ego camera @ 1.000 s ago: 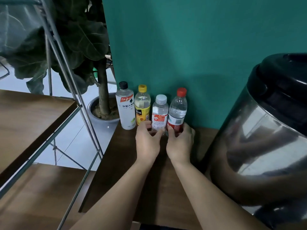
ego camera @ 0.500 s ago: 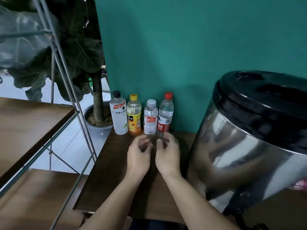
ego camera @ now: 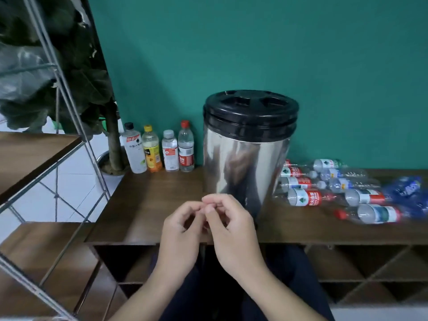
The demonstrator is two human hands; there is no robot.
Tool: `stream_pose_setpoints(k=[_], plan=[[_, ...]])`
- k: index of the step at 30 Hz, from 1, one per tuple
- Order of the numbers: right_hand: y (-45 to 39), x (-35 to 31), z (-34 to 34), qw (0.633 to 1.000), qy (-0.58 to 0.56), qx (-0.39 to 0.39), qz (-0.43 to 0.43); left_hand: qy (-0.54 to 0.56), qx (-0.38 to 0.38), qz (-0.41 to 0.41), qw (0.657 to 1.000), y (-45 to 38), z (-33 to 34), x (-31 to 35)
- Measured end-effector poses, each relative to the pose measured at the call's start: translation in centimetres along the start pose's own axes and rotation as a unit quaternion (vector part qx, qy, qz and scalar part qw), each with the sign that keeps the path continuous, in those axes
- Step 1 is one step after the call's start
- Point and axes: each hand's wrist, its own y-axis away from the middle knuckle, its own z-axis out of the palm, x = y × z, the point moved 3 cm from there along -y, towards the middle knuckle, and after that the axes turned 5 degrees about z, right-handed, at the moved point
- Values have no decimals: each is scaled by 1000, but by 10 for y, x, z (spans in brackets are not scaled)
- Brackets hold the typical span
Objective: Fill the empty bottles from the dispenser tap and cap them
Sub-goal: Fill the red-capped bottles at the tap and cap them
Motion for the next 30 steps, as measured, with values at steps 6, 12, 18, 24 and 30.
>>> stream_pose_setpoints(k=[6,12,18,24,30], plan=[[18,2,-122,998,2,57,-6,115,-96,-41,988,31,105,38],[-17,61,-219,988,124,87,3,68,-110,-64,990,15,203,-1],[-78,132,-267,970,241,34,16,41,-42,-148,987,-16,258,-73],[-130,167,-264,939,340,-57,10,123,1,-260,958,-45,295,-108],[-156,197,-260,903,416,-106,-4,206,27,-314,926,-60,318,-129]])
